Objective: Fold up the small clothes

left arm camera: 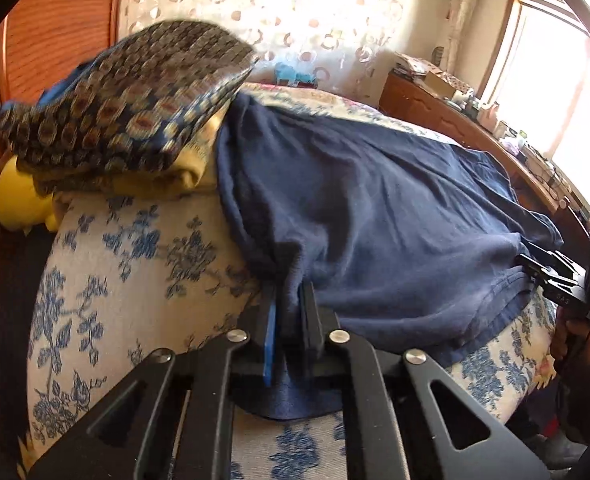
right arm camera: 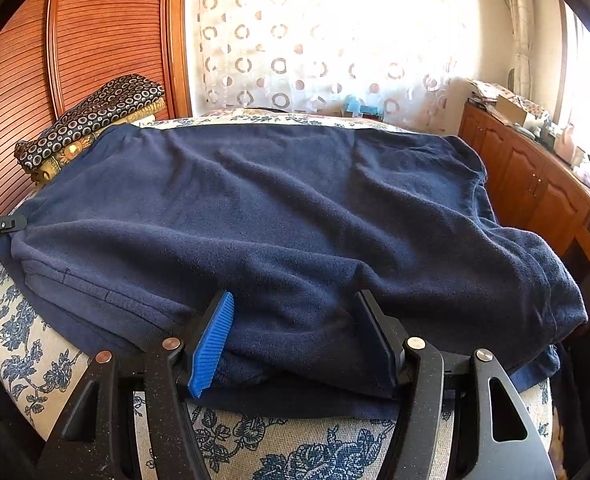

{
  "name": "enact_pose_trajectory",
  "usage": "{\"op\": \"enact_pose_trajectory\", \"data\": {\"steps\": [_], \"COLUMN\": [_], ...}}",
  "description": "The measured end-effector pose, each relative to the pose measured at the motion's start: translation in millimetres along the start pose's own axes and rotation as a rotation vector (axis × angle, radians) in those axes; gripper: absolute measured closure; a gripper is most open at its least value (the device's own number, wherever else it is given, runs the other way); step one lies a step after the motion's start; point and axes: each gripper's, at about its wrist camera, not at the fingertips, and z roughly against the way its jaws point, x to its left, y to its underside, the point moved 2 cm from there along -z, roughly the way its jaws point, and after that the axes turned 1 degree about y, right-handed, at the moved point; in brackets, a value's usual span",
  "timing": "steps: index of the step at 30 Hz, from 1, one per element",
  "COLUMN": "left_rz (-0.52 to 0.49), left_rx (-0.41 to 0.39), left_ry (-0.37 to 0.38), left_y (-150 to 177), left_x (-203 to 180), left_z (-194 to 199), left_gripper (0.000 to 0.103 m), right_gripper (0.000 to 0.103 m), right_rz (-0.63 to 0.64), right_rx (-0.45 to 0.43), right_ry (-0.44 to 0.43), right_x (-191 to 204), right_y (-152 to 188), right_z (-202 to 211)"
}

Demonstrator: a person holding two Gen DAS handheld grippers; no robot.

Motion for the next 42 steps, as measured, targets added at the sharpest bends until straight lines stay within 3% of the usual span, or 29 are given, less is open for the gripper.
{"op": "enact_pose_trajectory", "data": {"steps": [7,14,26,36,42], "left_rz": [-0.053,-0.155,-0.359,-0.460,-0.503], "left_rx": [-0.085,-0.135,-0.118,-0.063,-0.055], "left_ry": [0.100,0.182,0.288,0.345,0.392], "left_y": [-39.1,-78.6,-131.8,-136.5,-141.0], "left_x": [-45.1,-104.4,-230.9,-307.5,-343.1], "left_z": [21.8,29.7,0.4,-21.6,-22.6], "left_gripper": [0.093,0.094,0.094,0.094,0.094], "right_gripper": [0.039,0.039,0.039,0.039,0.039], "right_rz": [0.006,-0.085,-0.156,-0.191,-0.250], "right_rx": [0.008,-0.046,-0.094,-0.117,-0.133], "right_ry": [0.041,0.005,0.033,0.055,0.021], "right_x": [1.7,-30.4,-70.2,-91.3,-104.7], "right_y": [-1.6,-11.8,9.6,22.3,24.0], "right_z": [7.6,46.3,84.1,104.3,113.5]}}
